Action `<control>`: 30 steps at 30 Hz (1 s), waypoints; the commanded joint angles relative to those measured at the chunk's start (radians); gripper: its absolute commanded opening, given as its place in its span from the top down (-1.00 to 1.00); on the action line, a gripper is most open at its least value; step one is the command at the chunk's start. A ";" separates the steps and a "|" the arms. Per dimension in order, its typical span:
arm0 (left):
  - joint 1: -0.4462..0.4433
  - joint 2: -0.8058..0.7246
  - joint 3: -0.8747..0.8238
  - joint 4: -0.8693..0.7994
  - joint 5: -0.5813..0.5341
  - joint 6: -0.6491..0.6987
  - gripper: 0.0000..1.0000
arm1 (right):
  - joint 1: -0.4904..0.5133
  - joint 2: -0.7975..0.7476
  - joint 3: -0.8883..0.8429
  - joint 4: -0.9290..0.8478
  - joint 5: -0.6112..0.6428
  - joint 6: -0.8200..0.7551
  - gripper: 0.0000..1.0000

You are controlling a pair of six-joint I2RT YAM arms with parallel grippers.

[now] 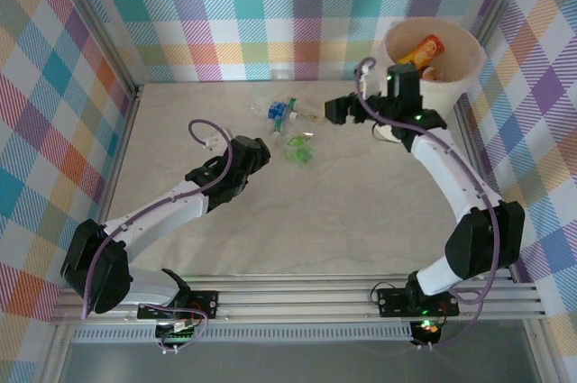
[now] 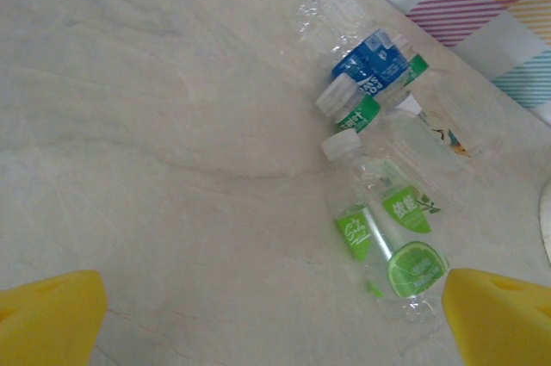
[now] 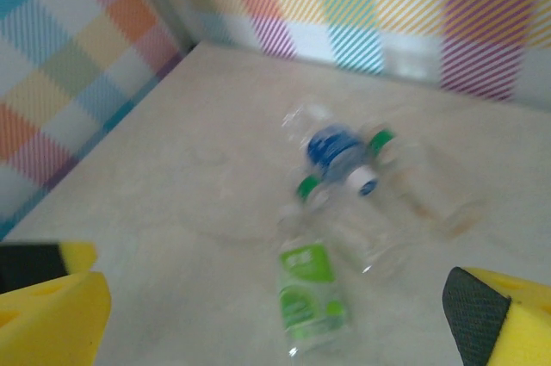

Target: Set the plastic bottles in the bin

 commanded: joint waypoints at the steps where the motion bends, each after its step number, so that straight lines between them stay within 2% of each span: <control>1: 0.009 -0.009 0.013 -0.041 -0.006 -0.043 -1.00 | 0.030 -0.010 -0.052 0.035 -0.027 -0.077 -0.99; 6: 0.019 -0.013 -0.007 -0.041 -0.007 -0.049 -1.00 | 0.094 0.065 -0.103 0.016 -0.012 -0.088 -0.99; 18: 0.035 -0.003 -0.025 -0.015 0.007 -0.061 -1.00 | 0.251 0.402 0.032 -0.014 0.316 -0.187 -0.99; 26: 0.042 0.000 -0.013 -0.030 0.006 -0.057 -1.00 | 0.288 0.534 0.123 -0.031 0.411 -0.195 -0.99; 30: 0.043 -0.001 -0.012 -0.033 0.006 -0.058 -1.00 | 0.292 0.596 0.190 -0.065 0.406 -0.184 -0.99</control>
